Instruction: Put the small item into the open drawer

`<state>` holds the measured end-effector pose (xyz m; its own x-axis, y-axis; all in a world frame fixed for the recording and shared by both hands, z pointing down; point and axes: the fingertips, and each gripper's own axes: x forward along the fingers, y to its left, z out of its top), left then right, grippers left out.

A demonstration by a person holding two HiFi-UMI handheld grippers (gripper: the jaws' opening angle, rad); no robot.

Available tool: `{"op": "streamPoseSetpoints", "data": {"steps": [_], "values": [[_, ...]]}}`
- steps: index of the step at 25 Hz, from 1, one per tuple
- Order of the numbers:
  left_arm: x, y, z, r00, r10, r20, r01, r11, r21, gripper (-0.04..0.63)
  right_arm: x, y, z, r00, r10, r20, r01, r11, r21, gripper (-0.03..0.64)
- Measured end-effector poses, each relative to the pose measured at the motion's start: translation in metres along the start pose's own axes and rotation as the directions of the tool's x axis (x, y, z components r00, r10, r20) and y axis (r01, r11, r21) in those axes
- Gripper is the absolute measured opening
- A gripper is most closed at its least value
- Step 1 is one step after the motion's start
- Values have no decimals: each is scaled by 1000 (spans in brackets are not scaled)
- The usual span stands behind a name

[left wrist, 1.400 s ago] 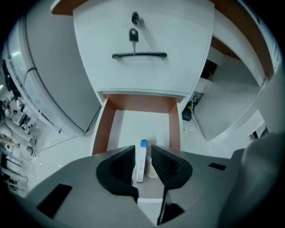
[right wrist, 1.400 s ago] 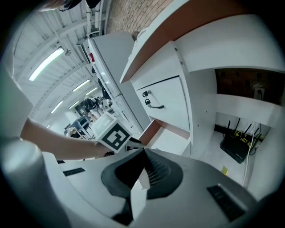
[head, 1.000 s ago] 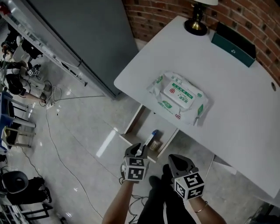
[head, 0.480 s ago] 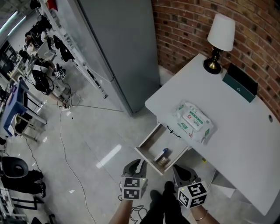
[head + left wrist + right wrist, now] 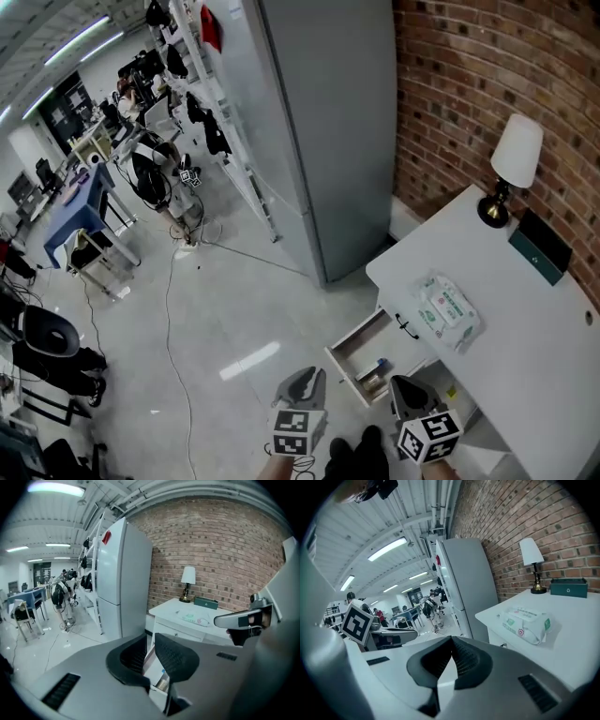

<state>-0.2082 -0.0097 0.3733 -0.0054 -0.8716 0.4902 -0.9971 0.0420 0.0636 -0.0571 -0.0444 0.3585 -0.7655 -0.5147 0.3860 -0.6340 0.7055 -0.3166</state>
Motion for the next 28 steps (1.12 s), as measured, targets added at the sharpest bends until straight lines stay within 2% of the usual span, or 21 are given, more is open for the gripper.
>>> {"op": "streamPoseSetpoints", "data": {"steps": [12,22,28], "values": [[-87,34,34,988,102,112,-93,992,-87,66,-12,58,50,995,86,52,-82,994,-69,8],[-138,58,40,963,214,162,-193,972,-135,61,-17,87,70,984,158,78,-150,984,-96,6],[-160,65,50,944,258,206,-227,960,-163,54,-19,96,77,973,205,106,-194,976,-100,6]]}}
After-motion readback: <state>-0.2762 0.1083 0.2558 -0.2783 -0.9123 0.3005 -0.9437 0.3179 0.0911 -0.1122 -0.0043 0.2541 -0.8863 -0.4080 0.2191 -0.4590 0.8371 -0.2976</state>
